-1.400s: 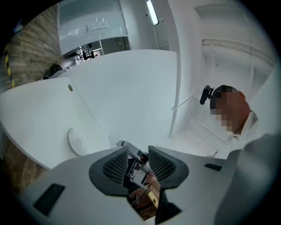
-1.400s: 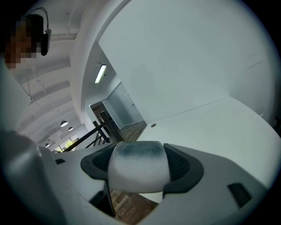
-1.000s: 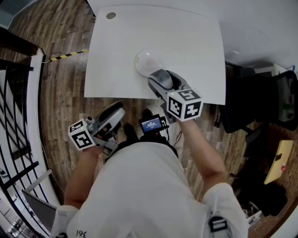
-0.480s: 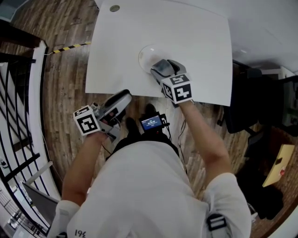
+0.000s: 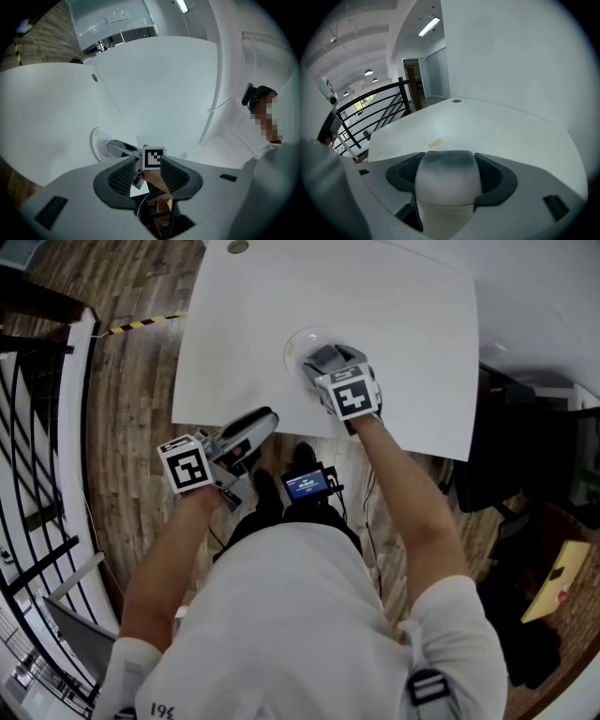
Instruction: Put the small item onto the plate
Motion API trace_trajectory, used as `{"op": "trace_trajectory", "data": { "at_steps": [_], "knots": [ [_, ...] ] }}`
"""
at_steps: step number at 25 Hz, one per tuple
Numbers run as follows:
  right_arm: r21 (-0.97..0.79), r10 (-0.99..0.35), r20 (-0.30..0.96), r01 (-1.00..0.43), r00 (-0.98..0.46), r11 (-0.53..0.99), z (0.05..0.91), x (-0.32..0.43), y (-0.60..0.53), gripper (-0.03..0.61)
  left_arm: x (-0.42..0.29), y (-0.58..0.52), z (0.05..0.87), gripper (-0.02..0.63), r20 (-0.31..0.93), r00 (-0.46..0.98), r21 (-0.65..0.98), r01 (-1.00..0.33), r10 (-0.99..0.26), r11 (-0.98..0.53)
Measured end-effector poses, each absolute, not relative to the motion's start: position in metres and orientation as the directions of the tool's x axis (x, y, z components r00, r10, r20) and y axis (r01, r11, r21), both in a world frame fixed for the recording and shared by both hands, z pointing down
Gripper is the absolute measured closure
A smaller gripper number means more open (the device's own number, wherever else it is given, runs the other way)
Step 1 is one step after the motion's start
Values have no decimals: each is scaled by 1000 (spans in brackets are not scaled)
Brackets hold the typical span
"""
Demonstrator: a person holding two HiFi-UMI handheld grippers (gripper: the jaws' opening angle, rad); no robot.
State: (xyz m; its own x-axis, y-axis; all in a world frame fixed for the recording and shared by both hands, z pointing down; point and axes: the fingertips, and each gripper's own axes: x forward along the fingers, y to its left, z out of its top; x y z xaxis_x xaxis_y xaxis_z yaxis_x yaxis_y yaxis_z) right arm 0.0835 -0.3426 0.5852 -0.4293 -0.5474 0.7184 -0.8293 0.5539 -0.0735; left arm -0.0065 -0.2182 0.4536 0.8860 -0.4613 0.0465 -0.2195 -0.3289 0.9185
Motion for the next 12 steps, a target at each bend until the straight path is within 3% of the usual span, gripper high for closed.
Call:
{"op": "trace_trajectory", "data": {
  "at_steps": [12],
  "knots": [
    [42, -537, 750, -782, -386, 621, 610, 67, -367, 262, -3, -222, 462, 465, 62, 887, 930, -218, -458, -295]
  ]
}}
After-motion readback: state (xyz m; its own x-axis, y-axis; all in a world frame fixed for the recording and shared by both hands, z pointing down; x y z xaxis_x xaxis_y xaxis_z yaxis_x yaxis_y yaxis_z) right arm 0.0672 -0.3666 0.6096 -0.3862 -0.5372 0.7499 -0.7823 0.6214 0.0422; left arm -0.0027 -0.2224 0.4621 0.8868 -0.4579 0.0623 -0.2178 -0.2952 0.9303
